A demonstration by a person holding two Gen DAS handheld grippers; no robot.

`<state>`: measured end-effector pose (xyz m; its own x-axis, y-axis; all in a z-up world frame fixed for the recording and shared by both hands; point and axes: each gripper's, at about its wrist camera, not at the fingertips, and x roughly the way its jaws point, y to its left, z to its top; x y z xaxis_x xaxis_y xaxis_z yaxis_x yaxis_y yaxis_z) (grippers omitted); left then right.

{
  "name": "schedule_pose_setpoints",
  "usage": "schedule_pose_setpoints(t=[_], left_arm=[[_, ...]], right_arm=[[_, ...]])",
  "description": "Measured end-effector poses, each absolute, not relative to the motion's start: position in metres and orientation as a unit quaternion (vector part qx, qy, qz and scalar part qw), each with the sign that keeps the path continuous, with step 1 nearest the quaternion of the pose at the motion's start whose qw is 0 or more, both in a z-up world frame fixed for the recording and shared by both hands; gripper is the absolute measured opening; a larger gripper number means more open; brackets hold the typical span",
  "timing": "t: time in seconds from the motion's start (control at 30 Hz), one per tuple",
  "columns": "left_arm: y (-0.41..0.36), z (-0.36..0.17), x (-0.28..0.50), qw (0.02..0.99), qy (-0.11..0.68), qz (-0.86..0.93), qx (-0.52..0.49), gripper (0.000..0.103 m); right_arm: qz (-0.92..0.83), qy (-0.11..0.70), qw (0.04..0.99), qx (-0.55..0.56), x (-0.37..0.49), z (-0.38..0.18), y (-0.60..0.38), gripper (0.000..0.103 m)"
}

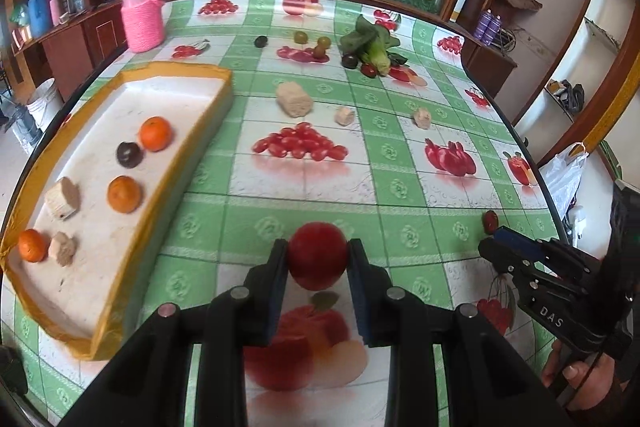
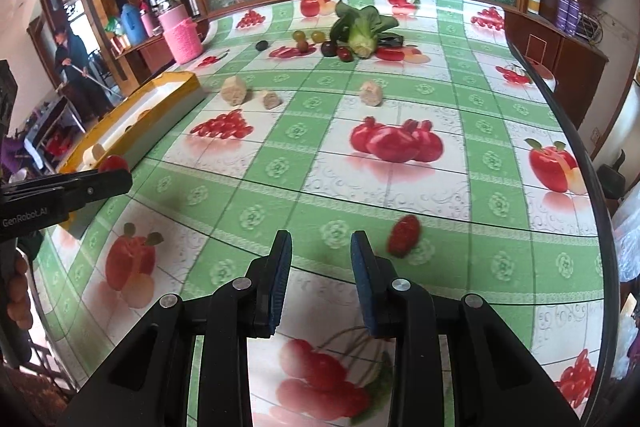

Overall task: Organize fruits
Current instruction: 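Grasp a dark plum with the right tool while the left tool holds the tomato, then carry the tomato and dark plum over the tray with both tools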

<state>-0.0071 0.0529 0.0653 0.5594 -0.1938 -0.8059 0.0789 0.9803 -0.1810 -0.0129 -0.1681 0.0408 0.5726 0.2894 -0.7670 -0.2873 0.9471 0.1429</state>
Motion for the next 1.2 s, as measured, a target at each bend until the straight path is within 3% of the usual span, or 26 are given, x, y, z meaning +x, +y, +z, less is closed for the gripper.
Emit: schedule_pose_setpoints(t=[0.13,0.3,0.43,0.63,0.67,0.8,0.9,0.97,1.07,1.2], left_arm=[[0.066,0.063,-0.020,0.883,0.461,-0.070,-0.048,0.032],[0.071,0.052,-0.034,0.880,0.467,-0.074,-0.038,0.032],[0.070,0.042,-0.040,0.873,0.479,-0.085,-0.038,0.032],[0.064,0.040,-0.044,0.870,0.483,-0.098,-0.029,0.032],[0.062,0.040,-0.044,0.870,0.483,-0.100,-0.026,0.032],[0.055,0.037,-0.046,0.867,0.485,-0.114,-0.020,0.032],[0.050,0.034,-0.046,0.863,0.491,-0.121,-0.016,0.032],[0.048,0.034,-0.046,0.862,0.492,-0.126,-0.015,0.032],[0.046,0.034,-0.048,0.861,0.491,-0.130,-0.015,0.032],[0.046,0.036,-0.049,0.862,0.489,-0.135,-0.018,0.032]], right_arm=[[0.152,0.444,0.883,0.018,-0.013,0.039,-0.165,0.031],[0.128,0.455,0.881,0.024,-0.025,0.039,-0.184,0.040],[0.119,0.453,0.883,0.010,-0.036,0.034,-0.193,0.057],[0.102,0.430,0.897,-0.006,-0.046,0.046,-0.202,0.060],[0.098,0.434,0.896,-0.012,-0.046,0.045,-0.205,0.065],[0.081,0.457,0.886,0.022,-0.035,0.032,-0.218,0.065],[0.076,0.451,0.888,0.037,-0.026,0.027,-0.218,0.062],[0.077,0.462,0.883,0.019,-0.021,0.021,-0.213,0.043],[0.075,0.463,0.883,-0.017,-0.021,0.017,-0.205,0.028],[0.079,0.458,0.885,-0.012,-0.027,0.022,-0.205,0.023]])
